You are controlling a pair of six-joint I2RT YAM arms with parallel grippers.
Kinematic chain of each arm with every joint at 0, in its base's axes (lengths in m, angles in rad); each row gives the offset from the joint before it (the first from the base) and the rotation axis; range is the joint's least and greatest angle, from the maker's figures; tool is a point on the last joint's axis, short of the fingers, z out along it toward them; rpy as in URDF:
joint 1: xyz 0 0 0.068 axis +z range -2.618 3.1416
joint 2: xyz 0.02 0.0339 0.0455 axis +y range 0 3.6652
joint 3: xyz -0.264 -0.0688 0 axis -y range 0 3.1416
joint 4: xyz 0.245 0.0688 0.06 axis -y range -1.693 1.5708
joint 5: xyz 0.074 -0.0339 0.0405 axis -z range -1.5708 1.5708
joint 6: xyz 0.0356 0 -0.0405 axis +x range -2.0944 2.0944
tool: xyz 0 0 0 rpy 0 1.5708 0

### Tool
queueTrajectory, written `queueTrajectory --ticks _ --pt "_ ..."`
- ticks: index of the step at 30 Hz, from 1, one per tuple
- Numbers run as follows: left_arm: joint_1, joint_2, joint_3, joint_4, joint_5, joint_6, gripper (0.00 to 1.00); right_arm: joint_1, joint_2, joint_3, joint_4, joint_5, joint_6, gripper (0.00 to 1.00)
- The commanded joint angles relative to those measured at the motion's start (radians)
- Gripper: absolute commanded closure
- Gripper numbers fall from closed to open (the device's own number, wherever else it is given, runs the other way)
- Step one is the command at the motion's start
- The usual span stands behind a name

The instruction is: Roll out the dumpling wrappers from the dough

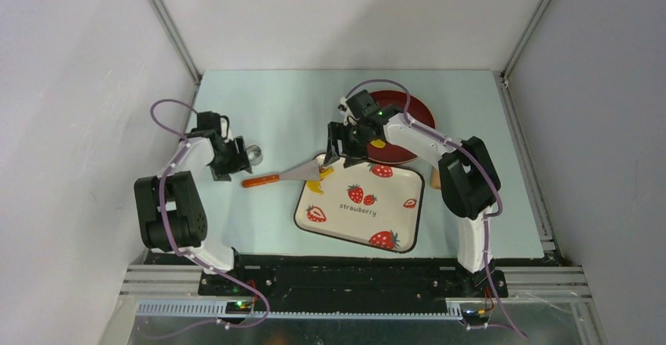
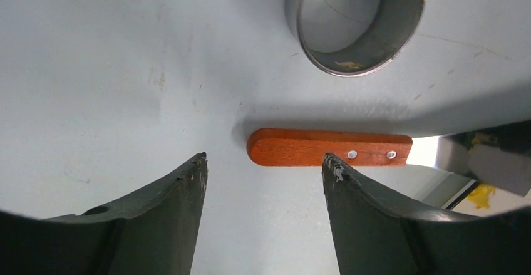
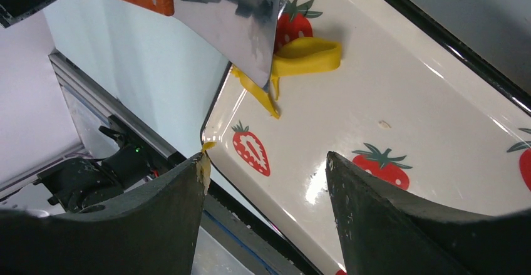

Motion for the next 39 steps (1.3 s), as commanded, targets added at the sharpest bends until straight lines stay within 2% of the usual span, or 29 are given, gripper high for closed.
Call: queueTrajectory --ticks 1,2,4,8,11,15,20,23,31,36,39 --pt "-0.038 -0.069 -0.013 0.030 -0.001 0.122 0.27 0.003 0.015 0.050 -0.004 -0.027 0.016 0.27" --pt "-0.046 -0.071 -0.017 0.036 0.002 0.144 0.22 0.003 0.014 0.049 -0.003 -0.028 0.016 0.27" --pt "-0.088 -0.077 -0.028 0.052 0.019 0.186 0.03 0.002 0.012 0.046 -0.008 -0.027 0.013 0.27" --pt "-0.253 -0.102 -0.013 0.060 -0.065 0.290 0.00 -0.010 -0.012 0.022 -0.018 -0.026 -0.002 0.26" --pt "-0.312 -0.132 0.000 0.077 -0.056 0.358 0.00 -0.032 -0.070 -0.049 0.004 -0.036 -0.002 0.26" --pt "-0.363 -0.158 0.011 0.102 0.028 0.503 0.00 -0.088 -0.153 -0.149 0.030 -0.055 -0.001 0.26" --pt "-0.391 -0.189 0.002 0.103 0.137 0.817 0.04 -0.142 -0.227 -0.229 0.016 -0.061 -0.035 0.26" --pt "-0.389 -0.170 0.009 0.088 0.156 0.923 0.03 -0.175 -0.265 -0.257 0.005 -0.061 -0.056 0.26" --pt "-0.389 -0.069 0.000 0.057 0.146 1.011 0.06 -0.219 -0.296 -0.293 -0.029 -0.066 -0.103 0.26" --pt "-0.389 0.010 0.060 -0.001 0.134 1.016 0.23 -0.235 -0.300 -0.308 -0.029 -0.081 -0.115 0.26" --pt "-0.390 0.067 0.106 -0.037 0.121 1.012 0.28 -0.243 -0.297 -0.311 -0.033 -0.088 -0.127 0.26"
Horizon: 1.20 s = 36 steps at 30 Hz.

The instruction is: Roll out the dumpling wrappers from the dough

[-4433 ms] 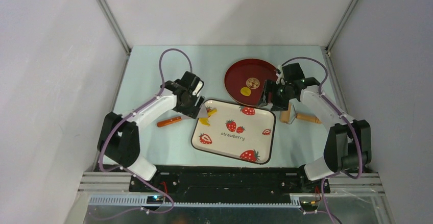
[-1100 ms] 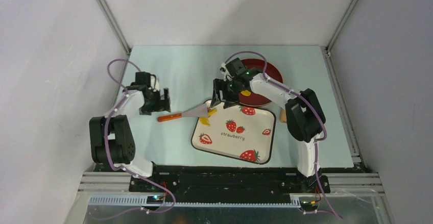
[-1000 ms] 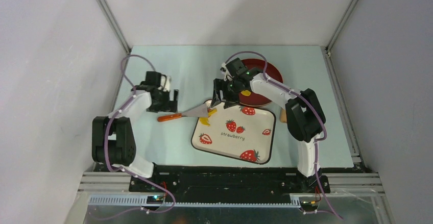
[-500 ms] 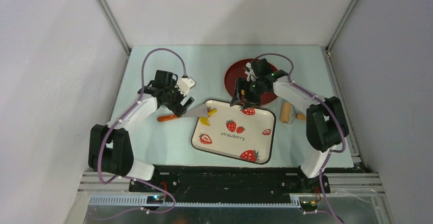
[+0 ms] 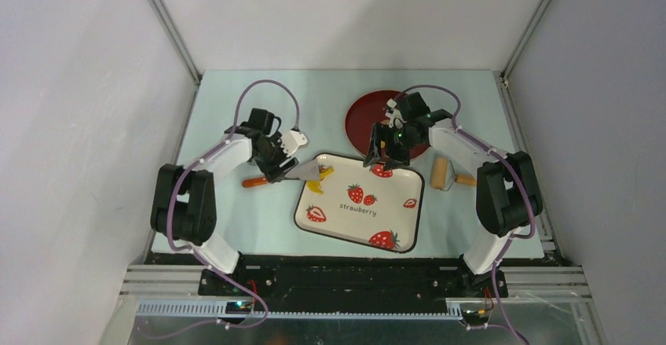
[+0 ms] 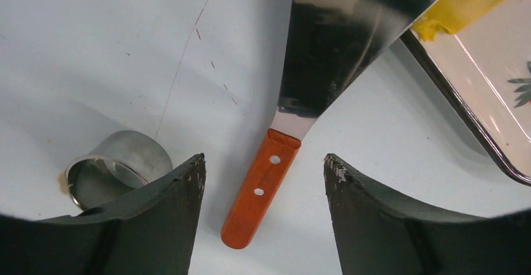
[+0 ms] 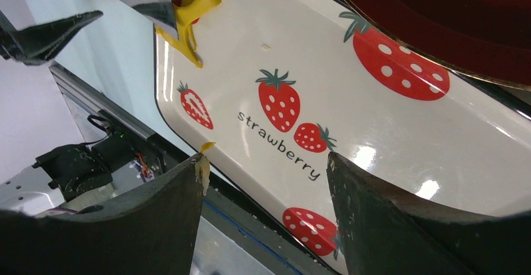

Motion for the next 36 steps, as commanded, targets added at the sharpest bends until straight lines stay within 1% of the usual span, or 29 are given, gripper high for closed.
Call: queueTrajectory --ticks 1,2,5,13,15,18,20,23,24,25,26,28,29,31,36 --pt "-0.003 0.060 0.090 -0.055 -0.022 0.031 0.31 -0.018 -0.041 -0.007 -0.008 -0.032 -0.037 0.26" --pt "-0.004 0.080 0.100 -0.064 -0.035 0.031 0.33 -0.024 -0.042 -0.010 -0.008 -0.036 -0.040 0.26" --pt "-0.003 0.110 0.104 -0.071 -0.083 0.034 0.33 -0.034 -0.043 -0.019 -0.005 -0.048 -0.049 0.26" --pt "-0.034 0.162 0.109 -0.082 -0.130 0.026 0.33 -0.072 -0.029 -0.026 0.005 -0.081 -0.061 0.26" --pt "-0.045 0.179 0.113 -0.086 -0.145 0.025 0.36 -0.080 -0.029 -0.029 0.006 -0.085 -0.062 0.26" --pt "-0.049 0.199 0.132 -0.094 -0.163 0.017 0.44 -0.090 -0.034 -0.037 0.006 -0.088 -0.065 0.26" --pt "-0.051 0.207 0.144 -0.107 -0.170 0.016 0.52 -0.093 -0.036 -0.041 0.008 -0.089 -0.065 0.26" --pt "-0.052 0.211 0.152 -0.115 -0.173 0.020 0.68 -0.097 -0.038 -0.049 0.013 -0.092 -0.064 0.26" --pt "-0.052 0.211 0.152 -0.116 -0.173 0.022 0.71 -0.098 -0.037 -0.050 0.014 -0.092 -0.062 0.26" --pt "-0.053 0.211 0.152 -0.117 -0.172 0.027 0.76 -0.098 -0.037 -0.050 0.015 -0.092 -0.062 0.26" --pt "-0.053 0.210 0.151 -0.117 -0.170 0.030 0.78 -0.099 -0.038 -0.050 0.015 -0.092 -0.062 0.26" --pt "-0.054 0.206 0.148 -0.118 -0.161 0.042 0.85 -0.100 -0.038 -0.050 0.016 -0.093 -0.060 0.26" --pt "-0.055 0.206 0.146 -0.118 -0.157 0.049 0.91 -0.100 -0.038 -0.051 0.015 -0.091 -0.060 0.26" --pt "-0.054 0.200 0.140 -0.118 -0.151 0.059 0.99 -0.100 -0.040 -0.051 0.013 -0.087 -0.061 0.26" --pt "-0.055 0.167 0.120 -0.116 -0.112 0.069 1.00 -0.101 -0.039 -0.052 0.007 -0.078 -0.062 0.26"
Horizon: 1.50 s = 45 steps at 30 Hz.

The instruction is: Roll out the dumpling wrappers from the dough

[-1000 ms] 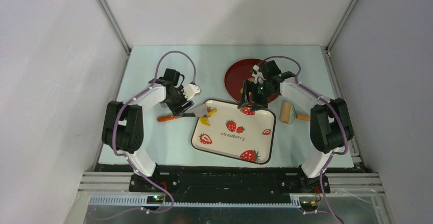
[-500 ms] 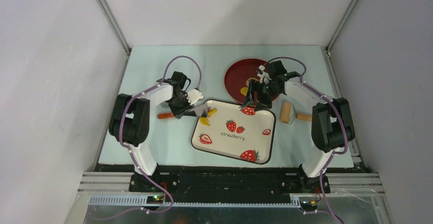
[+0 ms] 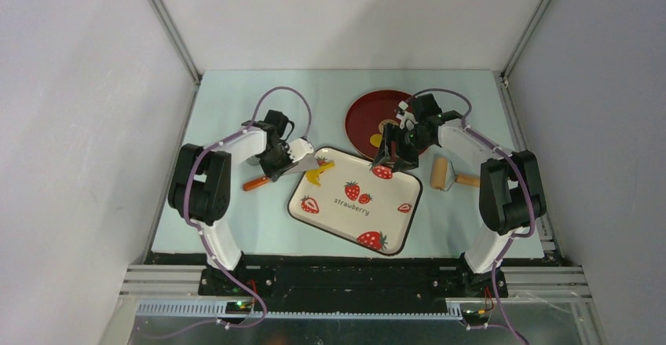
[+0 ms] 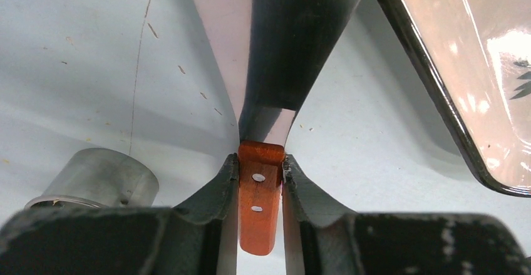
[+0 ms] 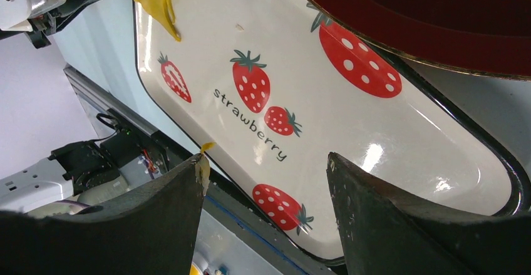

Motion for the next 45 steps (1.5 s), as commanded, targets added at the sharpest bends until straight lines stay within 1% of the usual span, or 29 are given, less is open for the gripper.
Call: queueTrajectory --ticks 1,8,10,12,13,14,15,16,17,18,19,20,22,27,28,30,31,33,34,35,36,37,38,39,40,42,45 --pt "-0.001 -0.063 0.000 0.002 0.045 0.037 1.00 -0.005 -0.039 -0.004 0.010 -0.003 -0.018 0.26" --pt "0.018 -0.194 0.006 0.004 0.181 0.020 1.00 -0.005 -0.046 -0.009 0.013 0.000 -0.014 0.26" --pt "0.038 -0.224 0.010 0.005 0.209 -0.015 1.00 -0.004 -0.051 -0.013 0.015 0.000 -0.012 0.26" --pt "0.054 -0.231 0.017 0.008 0.206 -0.053 1.00 -0.003 -0.055 -0.020 0.017 0.002 -0.011 0.26" --pt "0.056 -0.229 0.021 0.008 0.176 -0.073 1.00 -0.004 -0.058 -0.024 0.017 0.002 -0.010 0.26" --pt "0.057 -0.215 0.040 0.007 0.155 -0.126 1.00 -0.004 -0.059 -0.026 0.016 0.005 -0.009 0.25" --pt "0.057 -0.205 0.053 0.005 0.100 -0.157 1.00 -0.004 -0.062 -0.029 0.016 0.006 -0.009 0.25" --pt "0.057 -0.181 0.077 0.005 0.069 -0.228 1.00 -0.004 -0.064 -0.031 0.016 0.007 -0.008 0.25" --pt "0.056 -0.165 0.106 0.001 -0.002 -0.266 1.00 -0.003 -0.069 -0.035 0.015 0.009 -0.008 0.25" --pt "0.055 -0.130 0.123 -0.019 -0.031 -0.327 1.00 -0.003 -0.075 -0.039 0.014 0.013 -0.008 0.25" --pt "0.056 -0.113 0.151 -0.032 -0.077 -0.349 1.00 -0.003 -0.077 -0.041 0.012 0.015 -0.008 0.25" --pt "0.055 -0.078 0.165 -0.058 -0.089 -0.388 1.00 -0.003 -0.082 -0.044 0.009 0.021 -0.009 0.25" --pt "0.054 -0.034 0.196 -0.088 -0.089 -0.418 1.00 -0.004 -0.091 -0.050 0.005 0.027 -0.011 0.25" --pt "0.024 0.004 0.203 -0.101 -0.112 -0.435 0.99 -0.009 -0.105 -0.069 0.001 0.041 -0.017 0.24" --pt "0.016 0.005 0.204 -0.099 -0.122 -0.438 0.94 -0.010 -0.105 -0.071 0.002 0.042 -0.017 0.24" --pt "0.009 0.012 0.207 -0.099 -0.133 -0.445 0.86 -0.012 -0.106 -0.075 0.002 0.041 -0.017 0.24" --pt "0.005 0.018 0.207 -0.100 -0.134 -0.444 0.84 -0.012 -0.107 -0.077 0.002 0.041 -0.016 0.24" --pt "-0.002 0.020 0.207 -0.100 -0.142 -0.443 0.72 -0.012 -0.110 -0.079 0.002 0.042 -0.017 0.24" --pt "-0.005 0.018 0.204 -0.100 -0.141 -0.440 0.62 -0.012 -0.112 -0.079 0.001 0.043 -0.018 0.24" --pt "-0.012 0.013 0.201 -0.099 -0.143 -0.433 0.57 -0.012 -0.116 -0.079 0.000 0.044 -0.019 0.23" --pt "-0.014 0.010 0.200 -0.099 -0.145 -0.432 0.50 -0.012 -0.118 -0.079 -0.002 0.046 -0.018 0.23" --pt "-0.017 0.001 0.199 -0.099 -0.145 -0.430 0.47 -0.012 -0.123 -0.079 -0.002 0.047 -0.019 0.23" --pt "-0.018 -0.005 0.197 -0.098 -0.143 -0.432 0.41 -0.013 -0.125 -0.079 -0.003 0.050 -0.020 0.23" --pt "-0.019 -0.019 0.198 -0.098 -0.140 -0.432 0.34 -0.014 -0.131 -0.079 -0.003 0.051 -0.020 0.23" --pt "-0.019 -0.028 0.199 -0.097 -0.135 -0.437 0.09 -0.014 -0.134 -0.078 -0.005 0.053 -0.020 0.22" --pt "-0.020 -0.070 0.200 -0.093 -0.125 -0.449 0.01 -0.015 -0.146 -0.079 -0.008 0.061 -0.025 0.21" --pt "-0.016 -0.144 0.193 -0.060 -0.084 -0.481 0.01 -0.019 -0.179 -0.083 -0.012 0.083 -0.034 0.17"
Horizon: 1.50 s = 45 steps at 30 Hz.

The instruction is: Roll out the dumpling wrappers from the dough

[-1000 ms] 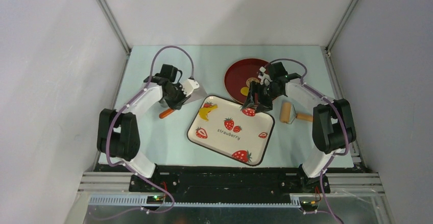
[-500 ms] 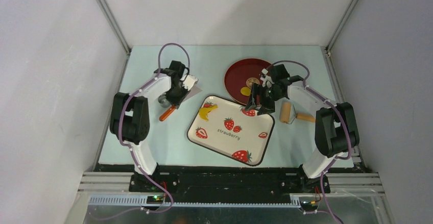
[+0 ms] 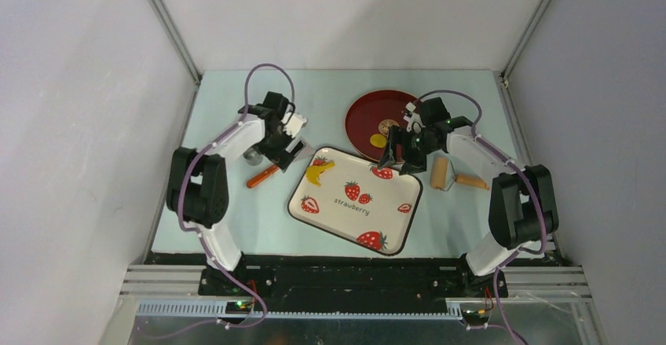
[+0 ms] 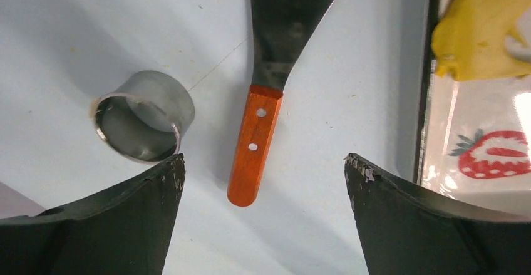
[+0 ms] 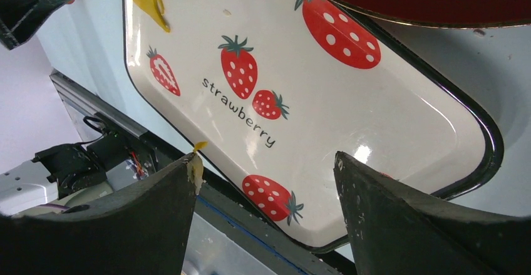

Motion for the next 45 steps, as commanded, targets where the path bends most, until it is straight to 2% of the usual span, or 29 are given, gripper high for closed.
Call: queueTrajectory --ticks 1,5,8,10,13,18,22,26,27,30,34,37,40,42,45 --pt "-0.002 -0.191 0.003 0.049 0.052 -0.067 0.00 -0.010 -0.091 -0.007 -0.006 0.045 -0.033 0.16" --pt "0.023 -0.387 -0.086 0.203 0.140 -0.176 0.00 -0.038 -0.194 -0.075 0.033 0.093 -0.038 0.03" --pt "0.065 -0.557 -0.204 0.353 0.189 -0.266 0.00 -0.068 -0.290 -0.136 0.087 0.147 -0.048 0.01" --pt "0.112 -0.688 -0.351 0.482 0.230 -0.367 0.00 -0.102 -0.368 -0.189 0.125 0.173 -0.053 0.01" --pt "0.210 -0.881 -0.491 0.667 0.281 -0.463 0.00 -0.168 -0.503 -0.279 0.177 0.218 -0.060 0.01" --pt "0.264 -1.148 -0.764 0.897 0.180 -0.490 0.00 -0.262 -0.718 -0.447 0.303 0.342 -0.086 0.01" --pt "0.266 -1.239 -0.891 0.953 0.007 -0.488 0.00 -0.313 -0.843 -0.564 0.433 0.392 -0.098 0.01" --pt "0.266 -1.250 -1.001 1.039 -0.118 -0.495 0.00 -0.317 -0.903 -0.714 0.652 0.478 -0.145 0.01" --pt "0.266 -1.240 -1.019 1.070 -0.127 -0.467 0.00 -0.317 -0.901 -0.741 0.751 0.507 -0.165 0.01" --pt "0.266 -1.189 -1.108 1.239 -0.165 -0.398 0.00 -0.320 -0.869 -0.868 0.950 0.562 -0.202 0.01" --pt "0.267 -1.028 -1.164 1.474 -0.189 -0.377 0.00 -0.325 -0.738 -0.942 1.227 0.606 -0.206 0.01" --pt "0.267 -0.825 -1.184 1.722 -0.195 -0.340 0.00 -0.326 -0.581 -0.948 1.356 0.634 -0.201 0.01" --pt "0.267 -0.656 -1.148 1.790 -0.137 -0.312 0.00 -0.327 -0.459 -0.933 1.453 0.636 -0.230 0.00" --pt "0.279 -0.578 -1.140 1.855 -0.185 -0.353 0.00 -0.328 -0.407 -0.885 1.426 0.642 -0.248 0.01" --pt "0.287 -0.554 -1.147 1.910 -0.187 -0.366 0.00 -0.338 -0.313 -0.896 1.542 0.637 -0.251 0.01"
